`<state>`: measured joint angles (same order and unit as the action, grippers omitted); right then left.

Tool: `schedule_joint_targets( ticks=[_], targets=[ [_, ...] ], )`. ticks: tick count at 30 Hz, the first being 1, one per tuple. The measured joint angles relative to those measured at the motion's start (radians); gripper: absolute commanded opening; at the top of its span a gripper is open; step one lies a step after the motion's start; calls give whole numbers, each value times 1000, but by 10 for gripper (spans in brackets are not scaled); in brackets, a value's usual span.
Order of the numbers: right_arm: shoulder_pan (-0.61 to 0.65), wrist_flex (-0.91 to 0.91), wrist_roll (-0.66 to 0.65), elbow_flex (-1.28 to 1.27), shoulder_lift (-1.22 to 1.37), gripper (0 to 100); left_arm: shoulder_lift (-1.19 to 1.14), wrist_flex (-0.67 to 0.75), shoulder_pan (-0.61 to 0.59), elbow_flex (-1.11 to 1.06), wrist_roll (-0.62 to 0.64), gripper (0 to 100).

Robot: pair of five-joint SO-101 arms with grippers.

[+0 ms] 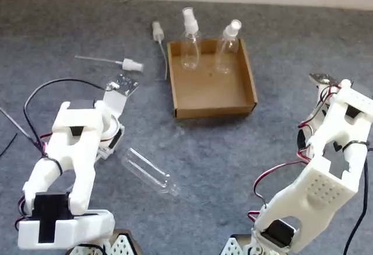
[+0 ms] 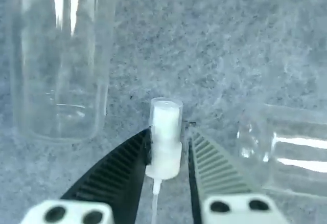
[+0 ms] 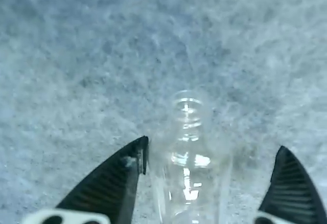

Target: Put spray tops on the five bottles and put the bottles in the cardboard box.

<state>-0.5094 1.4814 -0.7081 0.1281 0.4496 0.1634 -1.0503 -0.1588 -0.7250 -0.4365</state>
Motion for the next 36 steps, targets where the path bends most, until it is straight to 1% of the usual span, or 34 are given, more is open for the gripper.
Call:
schedule_joint_targets(
  ticks=[3,8,12,16,19,22,24,27,31,33,36],
  targets=[
    [0,0,0,0,0,324,0,28,2,-9,0,107],
    [0,0,0,0,0,324,0,35,-3,-41,2,103],
    [0,0,0,0,0,324,2,37,-3,-72,0,40],
    [0,0,0,0,0,324,21,48,5,-106,-2,30],
    [0,0,0,0,0,324,34,72,31,-133,-2,2],
    [0,0,0,0,0,322,35,74,34,-137,-2,5],
    [0,0,0,0,0,322,37,68,34,-109,23,5],
    [0,0,0,0,0,322,43,-8,38,-8,58,5],
    [-6,0,0,0,0,317,86,-167,34,184,112,5],
    [-6,0,0,0,0,280,98,-227,34,261,135,5],
    [-6,0,0,0,0,207,103,-267,43,304,147,6]
  ],
)
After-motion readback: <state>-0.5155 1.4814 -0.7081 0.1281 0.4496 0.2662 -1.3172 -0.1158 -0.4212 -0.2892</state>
